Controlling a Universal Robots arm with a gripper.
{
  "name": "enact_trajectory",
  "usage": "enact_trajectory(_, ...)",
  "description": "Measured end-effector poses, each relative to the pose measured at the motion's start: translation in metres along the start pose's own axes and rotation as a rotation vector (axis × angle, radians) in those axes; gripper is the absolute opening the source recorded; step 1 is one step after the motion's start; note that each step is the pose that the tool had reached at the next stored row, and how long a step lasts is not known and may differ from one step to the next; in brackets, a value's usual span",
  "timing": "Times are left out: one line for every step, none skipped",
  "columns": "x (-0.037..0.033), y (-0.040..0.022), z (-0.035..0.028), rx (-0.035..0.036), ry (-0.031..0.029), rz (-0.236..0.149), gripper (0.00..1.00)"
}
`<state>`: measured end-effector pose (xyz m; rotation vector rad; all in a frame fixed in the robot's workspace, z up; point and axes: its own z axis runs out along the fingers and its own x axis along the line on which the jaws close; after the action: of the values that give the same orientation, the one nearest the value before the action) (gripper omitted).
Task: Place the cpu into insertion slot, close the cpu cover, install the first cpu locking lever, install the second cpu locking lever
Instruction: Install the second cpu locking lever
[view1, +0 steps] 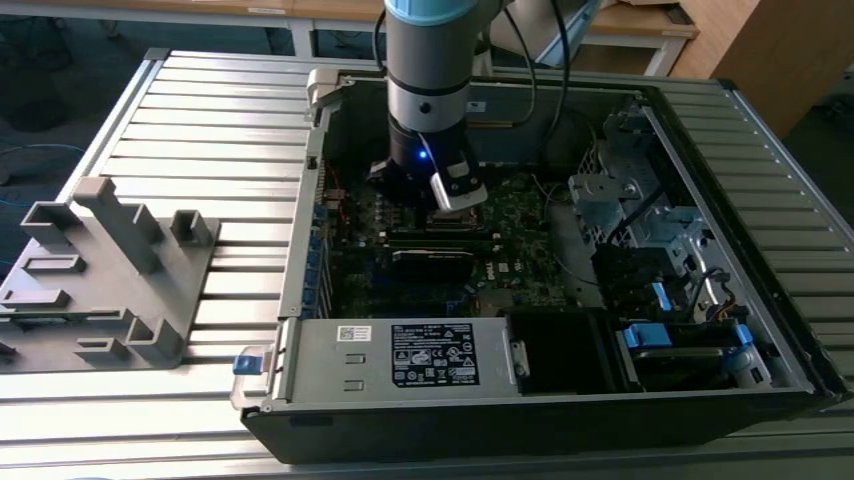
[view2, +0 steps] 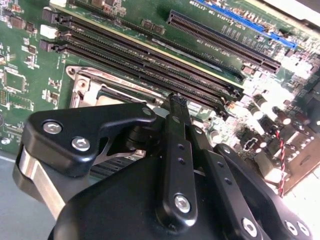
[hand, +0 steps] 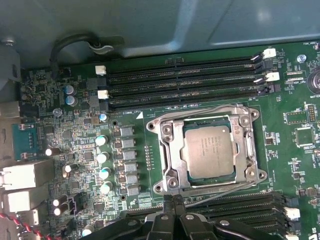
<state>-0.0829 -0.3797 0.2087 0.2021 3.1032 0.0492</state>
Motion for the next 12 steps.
enact_trajectory(0.0001,0.0000,0.0007,0.0002,0.0000,0.000,0.11)
enact_trajectory(0.0004,-0.0002,0.0013,0.0005,0.0000,0.000,0.11)
enact_trajectory(0.0005,-0.0002,0.0019,0.0006,0.0000,0.000,0.11)
enact_trajectory(0.0005,-0.0003,0.0022,0.0007,0.0000,0.000,0.11)
enact_trajectory(0.0005,-0.0003,0.0023,0.0014,0.0000,0.000,0.11)
enact_trajectory(0.0006,-0.0002,0.0024,0.0015,0.0000,0.000,0.11)
enact_trajectory(0.0006,-0.0002,0.0025,0.0014,-0.0001,0.000,0.11)
enact_trajectory(0.0007,-0.0002,0.0029,0.0013,-0.0001,0.000,0.11)
enact_trajectory(0.0007,-0.0003,0.0030,0.0012,-0.0001,0.000,0.11)
enact_trajectory(0.0007,-0.0003,0.0032,0.0013,-0.0001,0.000,0.11)
enact_trajectory(0.0007,-0.0003,0.0035,0.0011,-0.0002,0.000,0.11)
enact_trajectory(0.0007,-0.0002,0.0040,0.0011,-0.0002,0.000,0.11)
